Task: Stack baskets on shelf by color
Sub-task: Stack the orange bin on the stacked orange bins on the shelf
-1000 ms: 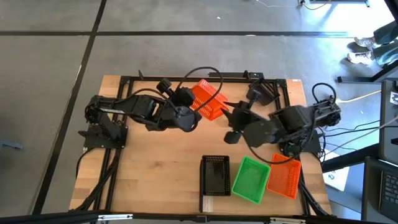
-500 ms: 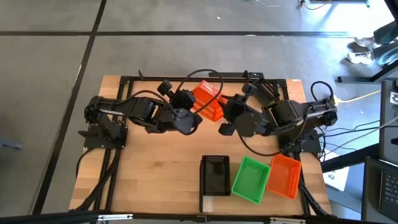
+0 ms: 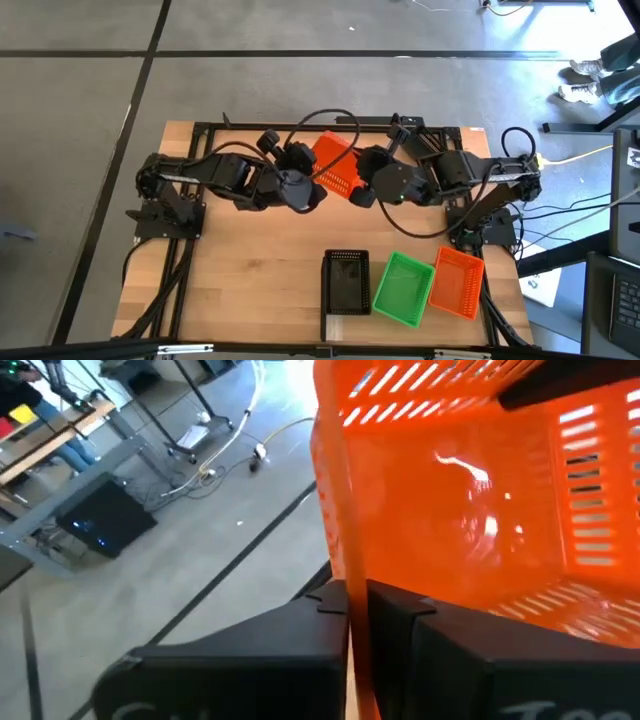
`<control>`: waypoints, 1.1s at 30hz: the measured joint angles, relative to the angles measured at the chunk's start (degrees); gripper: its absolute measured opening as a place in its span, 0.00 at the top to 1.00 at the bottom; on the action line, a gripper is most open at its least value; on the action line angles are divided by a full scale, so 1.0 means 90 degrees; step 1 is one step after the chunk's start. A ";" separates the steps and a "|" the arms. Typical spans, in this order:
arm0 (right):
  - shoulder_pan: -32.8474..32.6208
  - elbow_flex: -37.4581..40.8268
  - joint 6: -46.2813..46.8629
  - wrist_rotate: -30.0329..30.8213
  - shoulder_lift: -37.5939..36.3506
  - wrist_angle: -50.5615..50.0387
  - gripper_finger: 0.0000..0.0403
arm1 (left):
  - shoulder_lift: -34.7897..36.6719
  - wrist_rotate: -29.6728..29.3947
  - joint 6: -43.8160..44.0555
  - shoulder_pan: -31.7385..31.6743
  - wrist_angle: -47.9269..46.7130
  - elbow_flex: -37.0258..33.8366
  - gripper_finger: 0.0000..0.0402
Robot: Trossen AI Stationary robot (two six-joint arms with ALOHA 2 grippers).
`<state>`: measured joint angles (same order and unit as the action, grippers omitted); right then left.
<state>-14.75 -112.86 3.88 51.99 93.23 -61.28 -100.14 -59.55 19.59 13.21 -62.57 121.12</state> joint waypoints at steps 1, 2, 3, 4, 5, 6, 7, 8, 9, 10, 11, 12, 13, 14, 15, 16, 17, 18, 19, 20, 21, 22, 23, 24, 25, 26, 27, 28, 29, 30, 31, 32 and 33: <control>0.0012 0.0000 0.0034 -0.0025 0.0000 -0.0012 0.98 | 0.0000 0.0037 -0.0002 -0.0024 0.0010 0.0000 0.98; 0.0019 0.0000 0.0059 -0.0039 0.0000 -0.0042 0.97 | 0.0000 0.0101 -0.0006 -0.0049 0.0019 0.0000 0.97; 0.0024 0.0000 0.0092 -0.0056 0.0000 -0.0077 0.97 | 0.0000 0.0199 -0.0010 -0.0076 0.0025 0.0000 0.95; 0.0034 0.0000 0.0144 -0.0088 0.0000 -0.0103 0.97 | 0.0000 0.0328 -0.0016 -0.0106 0.0024 0.0000 0.93; 0.0040 0.0000 0.0183 -0.0103 0.0000 -0.0132 0.98 | 0.0000 0.0455 -0.0025 -0.0136 0.0026 0.0000 0.91; 0.0040 0.0000 0.0202 -0.0108 0.0000 -0.0157 0.99 | 0.0000 0.0564 -0.0027 -0.0168 0.0031 0.0000 0.90; 0.0040 0.0000 0.0204 -0.0136 0.0000 -0.0167 0.99 | 0.0000 0.0672 -0.0029 -0.0202 0.0041 0.0000 0.87; 0.0038 0.0000 0.0205 -0.0148 0.0002 -0.0163 0.99 | 0.0000 0.0763 -0.0029 -0.0235 0.0052 0.0000 0.86; 0.0033 0.0000 0.0217 -0.0149 0.0002 -0.0161 0.99 | 0.0000 0.0837 -0.0034 -0.0263 0.0051 0.0000 0.84; 0.0033 0.0000 0.0223 -0.0149 0.0002 -0.0159 0.99 | 0.0000 0.0878 -0.0035 -0.0290 0.0052 0.0000 0.82; 0.0033 0.0000 0.0225 -0.0149 0.0002 -0.0155 0.99 | 0.0000 0.0893 -0.0034 -0.0304 0.0051 0.0000 0.81; 0.0033 0.0000 0.0225 -0.0149 0.0002 -0.0155 0.99 | 0.0000 0.0896 -0.0038 -0.0310 0.0050 0.0000 0.80; 0.0033 0.0000 0.0226 -0.0146 0.0002 -0.0158 1.00 | 0.0000 0.0896 -0.0079 -0.0313 0.0050 0.0000 0.79; 0.0033 0.0000 0.0228 -0.0146 0.0002 -0.0162 1.00 | -0.0002 0.0896 -0.0141 -0.0313 0.0050 0.0000 0.78; 0.0033 0.0000 0.0230 -0.0146 0.0002 -0.0174 1.00 | -0.0002 0.0888 -0.0242 -0.0313 0.0050 0.0000 0.78; 0.0033 0.0000 0.0244 -0.0144 0.0002 -0.0195 1.00 | -0.0001 0.0833 -0.0334 -0.0312 0.0050 0.0000 0.78; 0.0038 0.0000 0.0284 -0.0145 0.0002 -0.0228 1.00 | 0.0026 0.0726 -0.0390 -0.0303 0.0051 -0.0009 0.79; 0.0057 0.0000 0.0354 -0.0141 0.0004 -0.0292 1.00 | 0.0050 0.0601 -0.0408 -0.0272 0.0063 -0.0012 0.79; 0.0078 0.0000 0.0401 -0.0126 0.0007 -0.0346 1.00 | 0.0079 0.0476 -0.0408 -0.0234 0.0114 -0.0012 0.79; 0.0092 0.0000 0.0471 -0.0120 0.0007 -0.0418 1.00 | 0.0095 0.0404 -0.0408 -0.0204 0.0171 -0.0005 0.79; 0.0119 0.0000 0.0528 -0.0117 0.0007 -0.0508 1.00 | 0.0100 0.0393 -0.0408 -0.0186 0.0202 -0.0002 0.79; 0.0155 0.0000 0.0541 -0.0115 0.0007 -0.0576 1.00 | 0.0100 0.0395 -0.0408 -0.0172 0.0230 -0.0005 0.79; 0.0179 0.0000 0.0534 -0.0113 0.0007 -0.0642 1.00 | 0.0112 0.0401 -0.0410 -0.0143 0.0245 -0.0012 0.79; 0.0212 0.0000 0.0522 -0.0101 0.0007 -0.0702 1.00 | 0.0130 0.0429 -0.0410 -0.0110 0.0248 -0.0012 0.79; 0.0247 0.0000 0.0511 -0.0072 0.0007 -0.0765 1.00 | 0.0165 0.0476 -0.0408 -0.0080 0.0267 -0.0010 0.79; 0.0290 0.0000 0.0511 -0.0036 0.0007 -0.0821 1.00 | 0.0189 0.0599 -0.0392 -0.0072 0.0273 0.0000 0.79; 0.0338 0.0000 0.0509 -0.0021 0.0007 -0.0855 1.00 | 0.0200 0.0765 -0.0333 -0.0072 0.0276 0.0002 0.79; 0.0385 0.0000 0.0507 -0.0022 0.0007 -0.0885 1.00 | 0.0202 0.0931 -0.0246 -0.0072 0.0272 0.0002 0.79; 0.0429 0.0000 0.0510 -0.0009 0.0007 -0.0939 1.00 | 0.0202 0.1097 -0.0198 -0.0072 0.0259 -0.0004 0.79; 0.0471 0.0000 0.0514 0.0062 0.0007 -0.0997 1.00 | 0.0202 0.1199 -0.0163 -0.0072 0.0254 -0.0010 0.79; 0.0503 0.0000 0.0519 0.0184 0.0007 -0.1060 1.00 | 0.0204 0.1230 -0.0103 -0.0068 0.0256 -0.0010 0.79; 0.0536 0.0000 0.0533 0.0333 0.0007 -0.1153 1.00 | 0.0216 0.1219 -0.0043 -0.0042 0.0258 -0.0007 0.79; 0.0564 0.0000 0.0557 0.0440 0.0007 -0.1224 1.00 | 0.0219 0.1190 -0.0027 -0.0019 0.0256 -0.0007 0.79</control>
<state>-9.68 -112.86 8.89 55.95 93.30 -72.29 -98.17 -48.84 19.35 13.04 -60.27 121.05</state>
